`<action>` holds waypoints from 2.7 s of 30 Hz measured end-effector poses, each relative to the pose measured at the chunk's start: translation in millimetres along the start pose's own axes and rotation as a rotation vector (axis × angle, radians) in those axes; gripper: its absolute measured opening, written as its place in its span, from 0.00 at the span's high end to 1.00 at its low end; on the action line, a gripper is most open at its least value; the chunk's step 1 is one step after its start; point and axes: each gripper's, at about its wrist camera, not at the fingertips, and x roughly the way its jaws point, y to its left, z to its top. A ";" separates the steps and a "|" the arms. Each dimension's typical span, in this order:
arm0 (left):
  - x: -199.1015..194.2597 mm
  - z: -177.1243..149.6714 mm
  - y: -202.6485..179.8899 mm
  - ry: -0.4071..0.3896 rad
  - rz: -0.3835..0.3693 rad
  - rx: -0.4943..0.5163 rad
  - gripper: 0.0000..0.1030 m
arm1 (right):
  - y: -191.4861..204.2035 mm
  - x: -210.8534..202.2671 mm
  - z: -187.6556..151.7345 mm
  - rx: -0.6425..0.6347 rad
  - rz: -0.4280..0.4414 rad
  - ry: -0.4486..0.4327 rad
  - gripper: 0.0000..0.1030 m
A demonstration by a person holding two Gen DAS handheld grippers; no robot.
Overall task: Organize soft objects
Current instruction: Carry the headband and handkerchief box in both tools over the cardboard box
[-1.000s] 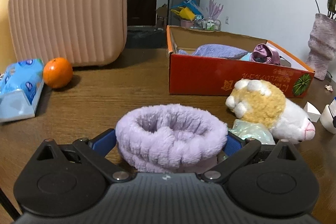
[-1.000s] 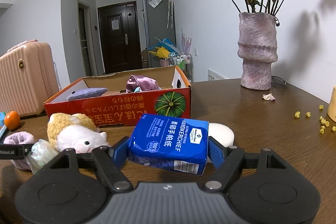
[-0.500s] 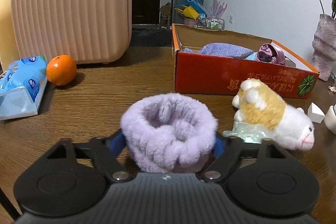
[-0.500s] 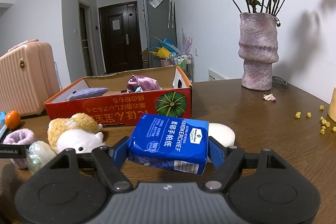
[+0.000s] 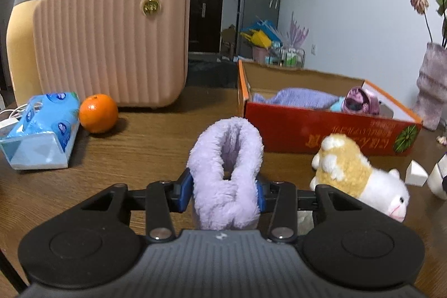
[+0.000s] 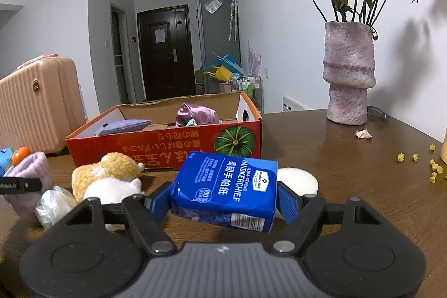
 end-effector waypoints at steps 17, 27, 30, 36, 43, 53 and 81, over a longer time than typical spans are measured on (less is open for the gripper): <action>-34.6 8.1 -37.2 -0.162 -0.042 0.044 0.58 | 13.4 -8.7 4.8 -0.015 0.040 -0.105 0.26; -36.0 13.7 -66.6 -0.202 -0.054 0.031 0.58 | 30.6 -4.4 8.7 -0.050 0.059 -0.145 0.26; -36.8 15.9 -74.7 -0.217 -0.057 0.030 0.58 | 34.7 -3.7 9.7 -0.055 0.062 -0.154 0.26; -32.2 22.7 -83.2 -0.225 -0.062 0.004 0.59 | 38.2 1.7 14.2 -0.056 0.067 -0.170 0.26; -23.7 32.4 -88.7 -0.237 -0.059 -0.025 0.59 | 40.0 11.3 19.4 -0.049 0.068 -0.183 0.26; -7.6 44.2 -95.4 -0.248 -0.056 -0.049 0.59 | 41.4 30.7 29.5 -0.043 0.063 -0.198 0.26; 43.1 75.6 -112.3 -0.275 -0.063 -0.077 0.63 | 41.9 92.8 58.1 -0.015 0.031 -0.222 0.26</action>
